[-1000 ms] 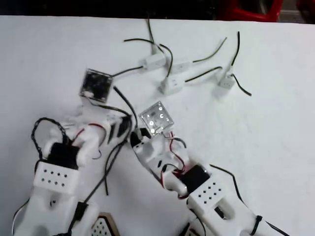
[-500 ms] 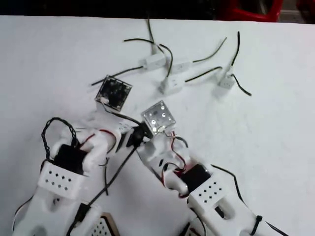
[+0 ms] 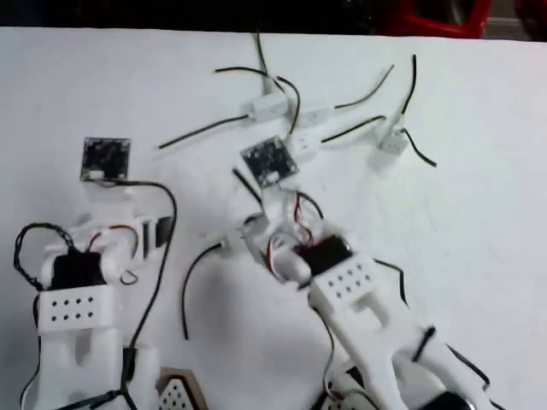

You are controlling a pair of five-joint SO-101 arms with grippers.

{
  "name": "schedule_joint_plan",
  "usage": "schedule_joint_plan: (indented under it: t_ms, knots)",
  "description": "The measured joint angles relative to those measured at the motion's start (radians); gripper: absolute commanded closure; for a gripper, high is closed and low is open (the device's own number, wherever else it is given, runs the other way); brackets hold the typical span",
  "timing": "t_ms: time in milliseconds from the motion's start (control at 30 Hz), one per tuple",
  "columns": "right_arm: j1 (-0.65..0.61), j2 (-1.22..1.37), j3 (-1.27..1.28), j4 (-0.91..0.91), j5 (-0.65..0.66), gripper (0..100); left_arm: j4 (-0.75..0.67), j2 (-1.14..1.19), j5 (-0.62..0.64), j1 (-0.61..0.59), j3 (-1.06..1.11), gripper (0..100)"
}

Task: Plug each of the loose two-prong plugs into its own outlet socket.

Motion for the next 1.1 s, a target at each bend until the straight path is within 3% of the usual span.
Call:
schedule_joint_plan:
  t_ms: [300, 1100]
  knots:
    - [0.017, 0.224, -0.121, 0.0, -0.002, 98.2, -0.147, 0.0, -0.021, -0.086, 0.152, 73]
    - [0.057, 0.316, -0.152, 0.0, -0.057, 98.2, -0.155, 0.0, -0.021, -0.086, 0.157, 73]
